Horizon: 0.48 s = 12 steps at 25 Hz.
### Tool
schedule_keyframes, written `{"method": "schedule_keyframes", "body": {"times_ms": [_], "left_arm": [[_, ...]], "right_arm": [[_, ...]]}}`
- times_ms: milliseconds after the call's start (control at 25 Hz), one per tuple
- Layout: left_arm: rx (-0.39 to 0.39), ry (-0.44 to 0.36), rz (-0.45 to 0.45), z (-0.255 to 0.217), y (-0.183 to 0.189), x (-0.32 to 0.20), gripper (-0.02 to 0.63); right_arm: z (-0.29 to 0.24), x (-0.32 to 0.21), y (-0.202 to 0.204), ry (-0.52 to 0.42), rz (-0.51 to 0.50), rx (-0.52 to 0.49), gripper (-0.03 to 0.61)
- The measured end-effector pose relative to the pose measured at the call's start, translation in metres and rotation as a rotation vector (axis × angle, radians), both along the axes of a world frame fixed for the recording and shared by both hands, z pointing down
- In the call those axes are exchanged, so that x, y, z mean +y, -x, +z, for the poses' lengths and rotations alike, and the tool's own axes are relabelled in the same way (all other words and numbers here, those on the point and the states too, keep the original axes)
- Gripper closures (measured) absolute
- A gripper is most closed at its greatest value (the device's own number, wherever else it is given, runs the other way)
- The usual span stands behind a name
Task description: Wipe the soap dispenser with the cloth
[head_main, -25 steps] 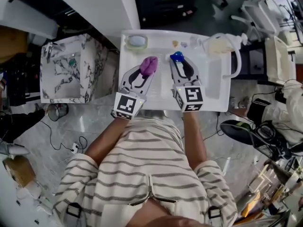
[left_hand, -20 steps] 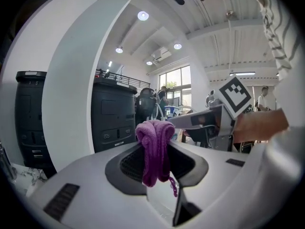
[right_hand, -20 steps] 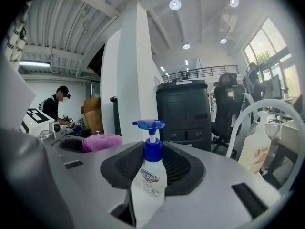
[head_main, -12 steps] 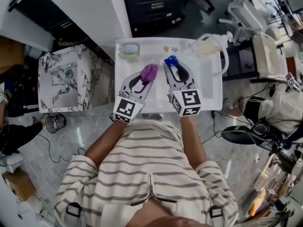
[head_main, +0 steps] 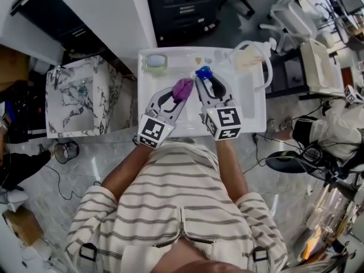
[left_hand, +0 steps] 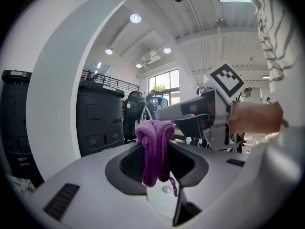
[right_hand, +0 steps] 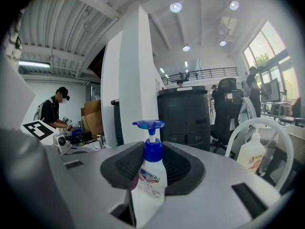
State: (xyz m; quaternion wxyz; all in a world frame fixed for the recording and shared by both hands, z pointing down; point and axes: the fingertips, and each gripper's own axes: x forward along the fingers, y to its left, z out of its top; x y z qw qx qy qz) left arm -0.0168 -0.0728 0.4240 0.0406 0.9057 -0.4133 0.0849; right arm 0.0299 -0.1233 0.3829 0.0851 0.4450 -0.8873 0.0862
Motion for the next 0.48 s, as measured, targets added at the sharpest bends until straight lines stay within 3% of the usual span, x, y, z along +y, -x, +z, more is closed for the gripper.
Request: {"method": "schedule_keyframes", "body": {"times_ms": [480], "left_arm": [[0.015, -0.011, 0.066, -0.004, -0.018, 0.004, 0.495]], "right_arm": [[-0.006, 0.002, 0.001, -0.015, 0.016, 0.001, 0.443]]}}
